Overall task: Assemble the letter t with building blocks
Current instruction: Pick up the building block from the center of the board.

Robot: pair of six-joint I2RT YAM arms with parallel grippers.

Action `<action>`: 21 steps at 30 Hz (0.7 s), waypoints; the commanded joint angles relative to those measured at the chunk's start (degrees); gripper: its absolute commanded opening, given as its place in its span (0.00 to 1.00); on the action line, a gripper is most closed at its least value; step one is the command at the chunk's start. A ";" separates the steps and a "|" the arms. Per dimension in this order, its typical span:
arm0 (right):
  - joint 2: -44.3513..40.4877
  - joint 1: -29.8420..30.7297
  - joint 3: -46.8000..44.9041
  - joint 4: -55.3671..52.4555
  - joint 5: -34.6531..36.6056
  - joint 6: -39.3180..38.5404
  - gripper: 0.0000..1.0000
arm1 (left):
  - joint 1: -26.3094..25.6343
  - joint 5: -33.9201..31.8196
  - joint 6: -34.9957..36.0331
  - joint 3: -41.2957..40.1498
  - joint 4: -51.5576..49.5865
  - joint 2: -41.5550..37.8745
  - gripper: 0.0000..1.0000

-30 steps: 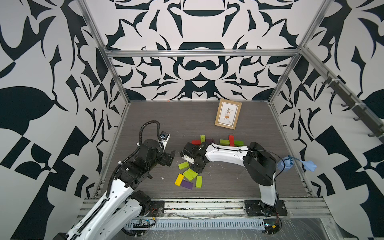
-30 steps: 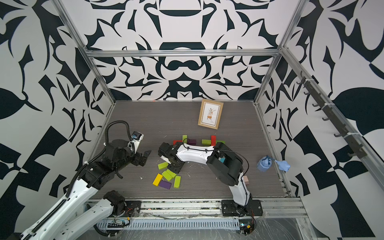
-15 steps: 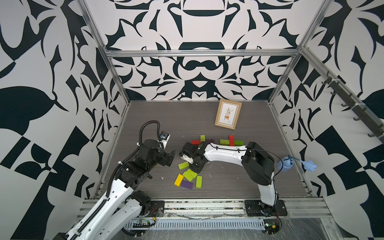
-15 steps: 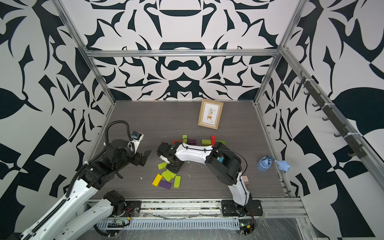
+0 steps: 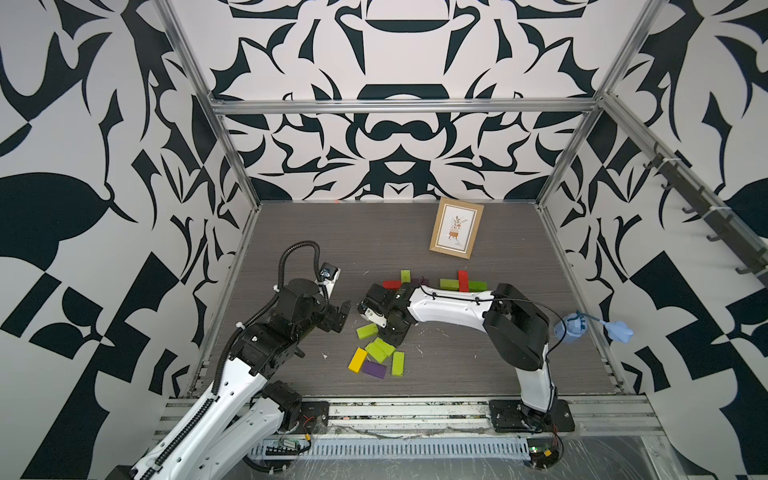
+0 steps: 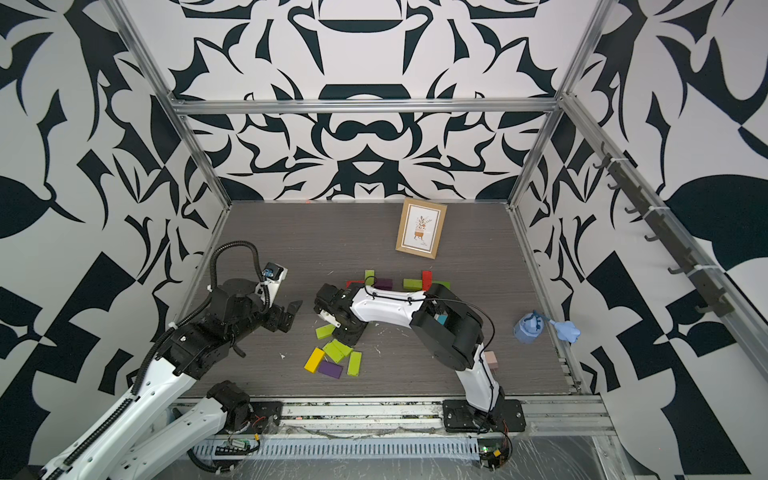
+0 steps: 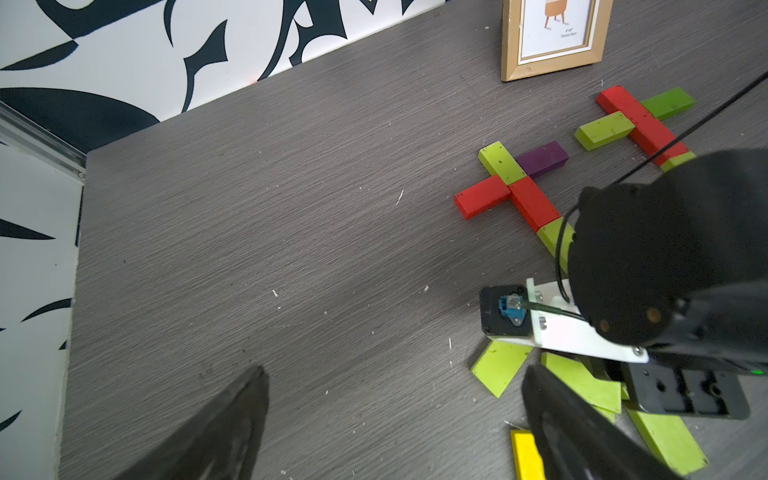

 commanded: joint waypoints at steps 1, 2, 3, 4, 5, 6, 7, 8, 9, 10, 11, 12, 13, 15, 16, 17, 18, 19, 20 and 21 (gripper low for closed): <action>-2.64 -0.19 1.96 -1.69 -0.30 -3.50 0.05 | 0.11 0.03 -0.72 -0.58 -0.14 -0.53 0.99; -3.01 -0.18 1.97 -1.83 -0.19 -4.11 0.04 | 0.13 -0.01 -0.75 -0.53 -0.14 -0.53 0.99; -3.42 -0.18 1.95 -1.92 -0.10 -4.98 0.03 | 0.06 0.01 -0.68 -0.51 -0.18 -0.53 0.99; -3.84 -0.26 1.99 -1.94 0.02 -5.76 0.02 | 0.06 0.05 -0.74 -0.51 -0.14 -0.58 0.99; -4.26 -0.34 2.03 -1.94 0.24 -6.35 0.01 | 0.08 -0.02 -0.83 -0.62 -0.18 -0.66 0.99; -4.69 -0.40 2.00 -1.84 0.40 -6.97 0.00 | 0.08 -0.30 -0.77 -0.62 -0.18 -0.64 0.99; -5.12 -0.67 1.91 -1.78 0.54 -7.56 0.00 | 0.12 -0.54 -0.89 -0.57 -0.18 -0.67 0.99; -5.45 -0.91 1.91 -1.69 0.67 -7.91 0.00 | 0.12 -0.78 -0.90 -0.62 -0.10 -0.78 0.99; -5.87 -1.18 1.89 -1.59 0.78 -8.30 0.00 | 0.10 -0.94 -0.96 -0.71 -0.07 -0.87 0.99; -6.27 -1.45 1.99 -1.55 0.93 -8.63 0.00 | 0.12 -1.02 -0.99 -0.69 -0.09 -0.94 0.99; -6.78 -1.67 2.09 -1.59 1.04 -8.96 0.00 | 0.04 -1.07 -0.97 -0.80 -0.09 -1.02 0.99; -7.44 -1.89 2.17 -1.46 1.04 -9.16 0.00 | 0.10 -1.07 -0.96 -0.79 -0.04 -1.00 0.99; -8.12 -2.23 2.39 -1.50 1.05 -8.84 0.00 | 0.08 -1.12 -0.90 -0.73 -0.06 -0.95 0.99; -9.52 -3.08 2.95 -1.50 0.35 -7.21 0.00 | 0.10 -1.37 -0.92 -0.67 -0.04 -0.77 0.99; -10.32 -3.68 3.14 -1.65 -1.21 -6.93 0.00 | 0.12 -1.42 -0.88 -0.71 -0.09 -0.77 0.99; -10.84 -4.21 3.39 -1.68 -1.66 -6.67 0.00 | 0.11 -1.46 -0.85 -0.71 -0.18 -0.68 0.99; -11.71 -4.61 3.65 -1.54 -1.52 -6.27 0.00 | 0.09 -1.50 -0.92 -0.70 -0.12 -0.78 0.99; -12.58 -5.05 3.66 -1.20 -1.23 -6.18 0.00 | 0.10 -1.68 -0.91 -0.65 -0.08 -0.74 0.99; -13.46 -5.37 3.59 -0.80 -0.80 -6.18 0.00 | 0.12 -1.77 -0.90 -0.71 -0.02 -0.79 0.99; -14.52 -5.71 3.26 0.05 -0.07 -6.18 0.00 | 0.13 -1.77 -0.88 -0.76 -0.09 -0.82 0.99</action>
